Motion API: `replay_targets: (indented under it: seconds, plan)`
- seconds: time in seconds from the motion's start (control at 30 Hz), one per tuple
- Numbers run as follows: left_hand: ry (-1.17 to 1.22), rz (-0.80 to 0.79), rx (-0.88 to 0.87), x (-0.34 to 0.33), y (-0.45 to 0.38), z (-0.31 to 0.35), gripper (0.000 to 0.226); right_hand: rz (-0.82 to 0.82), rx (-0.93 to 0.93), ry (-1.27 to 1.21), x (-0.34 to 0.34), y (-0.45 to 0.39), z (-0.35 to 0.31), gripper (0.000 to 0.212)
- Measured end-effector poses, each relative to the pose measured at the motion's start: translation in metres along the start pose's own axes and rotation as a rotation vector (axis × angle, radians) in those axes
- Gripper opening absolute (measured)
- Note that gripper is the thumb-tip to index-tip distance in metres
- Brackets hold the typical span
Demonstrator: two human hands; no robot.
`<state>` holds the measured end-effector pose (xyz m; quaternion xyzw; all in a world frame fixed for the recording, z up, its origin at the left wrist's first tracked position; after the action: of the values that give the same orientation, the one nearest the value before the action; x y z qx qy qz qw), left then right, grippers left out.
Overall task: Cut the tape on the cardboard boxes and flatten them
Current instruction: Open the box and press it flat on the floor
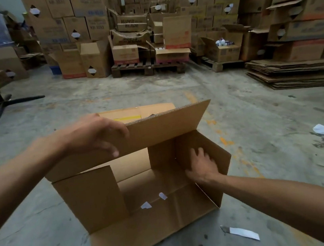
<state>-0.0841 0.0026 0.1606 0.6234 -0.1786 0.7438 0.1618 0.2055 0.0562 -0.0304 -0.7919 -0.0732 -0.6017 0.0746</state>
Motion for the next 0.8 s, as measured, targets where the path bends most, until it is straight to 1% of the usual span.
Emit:
replay_targets:
  seconds: [0.07, 0.1, 0.17, 0.2, 0.23, 0.27, 0.33, 0.4, 0.53, 0.63, 0.73, 0.8]
  plan:
    - [0.055, -0.006, 0.041, 0.007, -0.004, -0.006, 0.043, 0.022, -0.032, -0.027, -0.007, -0.018, -0.010, 0.065]
    - [0.008, -0.010, 0.086, 0.009, -0.006, -0.008, 0.048, 0.029, -0.037, -0.022, -0.011, -0.027, -0.012, 0.064]
    - [-0.248, 0.025, 0.192, 0.007, -0.010, -0.013, 0.066, 0.001, -0.009, 0.022, -0.022, -0.044, -0.013, 0.065]
    - [-0.382, 0.077, 0.240, 0.003, -0.014, -0.016, 0.074, -0.027, 0.027, 0.059, -0.027, -0.054, -0.015, 0.067]
    - [-0.472, 0.148, 0.285, -0.003, -0.017, -0.018, 0.081, -0.060, 0.069, 0.097, -0.030, -0.063, -0.018, 0.068]
    - [-0.509, 0.208, 0.339, -0.009, -0.020, -0.021, 0.086, -0.100, 0.106, 0.126, -0.034, -0.074, -0.021, 0.070]
    - [-0.486, 0.264, 0.442, -0.018, -0.028, -0.030, 0.090, -0.176, 0.150, 0.147, -0.038, -0.095, -0.027, 0.072]
    - [-0.445, 0.274, 0.508, -0.026, -0.034, -0.042, 0.094, -0.226, 0.150, 0.130, -0.041, -0.113, -0.033, 0.072]
    - [-0.389, 0.236, 0.606, -0.039, -0.041, -0.069, 0.109, -0.234, 0.106, 0.013, -0.047, -0.146, -0.048, 0.078]
    - [-0.336, 0.195, 0.657, -0.047, -0.046, -0.088, 0.112, -0.256, 0.134, -0.019, -0.056, -0.163, -0.063, 0.080]
    - [-0.292, 0.170, 0.694, -0.053, -0.059, -0.095, 0.112, -0.247, 0.190, 0.059, -0.072, -0.171, -0.076, 0.075]
    - [-0.264, 0.164, 0.691, -0.059, -0.066, -0.099, 0.116, -0.189, 0.250, 0.157, -0.084, -0.177, -0.084, 0.073]
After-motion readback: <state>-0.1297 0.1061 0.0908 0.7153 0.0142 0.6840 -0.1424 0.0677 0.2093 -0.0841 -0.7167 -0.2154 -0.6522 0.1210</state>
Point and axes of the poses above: each hand's wrist, its own y-axis away from the middle knuckle, its own x-axis out of the back of the hand, z = x × y, the point moved 3 cm from there along -y, towards the middle knuckle, and after that the axes turned 8 degrees about x, right-handed, at the moved point
